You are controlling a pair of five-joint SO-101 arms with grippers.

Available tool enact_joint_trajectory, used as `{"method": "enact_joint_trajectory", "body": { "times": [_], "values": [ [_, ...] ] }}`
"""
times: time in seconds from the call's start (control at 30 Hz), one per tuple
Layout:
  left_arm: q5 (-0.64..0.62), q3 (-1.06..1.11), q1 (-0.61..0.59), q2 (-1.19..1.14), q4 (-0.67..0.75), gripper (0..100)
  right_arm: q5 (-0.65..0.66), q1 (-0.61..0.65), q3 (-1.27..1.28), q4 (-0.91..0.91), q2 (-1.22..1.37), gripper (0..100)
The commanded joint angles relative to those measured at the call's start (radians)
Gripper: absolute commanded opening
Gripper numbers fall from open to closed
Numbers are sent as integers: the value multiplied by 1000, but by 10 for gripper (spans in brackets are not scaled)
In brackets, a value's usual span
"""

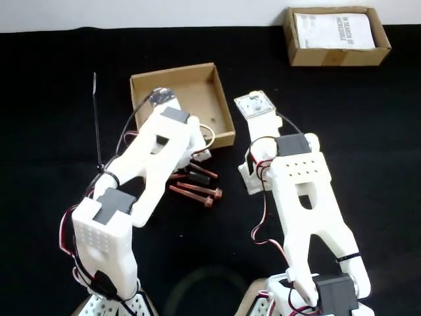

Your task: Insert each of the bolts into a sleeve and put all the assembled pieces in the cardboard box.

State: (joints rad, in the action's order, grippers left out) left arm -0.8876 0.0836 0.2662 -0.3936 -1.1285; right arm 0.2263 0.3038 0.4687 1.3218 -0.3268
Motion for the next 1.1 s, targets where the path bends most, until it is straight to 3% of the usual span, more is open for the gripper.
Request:
{"method": "enact_joint_trajectory", "body": {
  "times": [0.0,0.27,0.43,0.67,0.93,1.07],
  "values": [
    [-5,33,-28,4,80,193,28,-10,-4,-10,1,7],
    [-5,48,-45,1,158,183,43,-12,-2,-10,1,7],
    [-2,-5,-47,-67,152,2,43,-22,-2,-10,1,7],
    [2,-35,-16,-82,147,9,37,-22,-2,-10,1,7],
    [14,-202,58,7,-61,9,-15,-15,-12,-10,-10,7],
    [115,-265,82,70,-84,9,-35,-15,-13,-10,-65,7]
  ]
}}
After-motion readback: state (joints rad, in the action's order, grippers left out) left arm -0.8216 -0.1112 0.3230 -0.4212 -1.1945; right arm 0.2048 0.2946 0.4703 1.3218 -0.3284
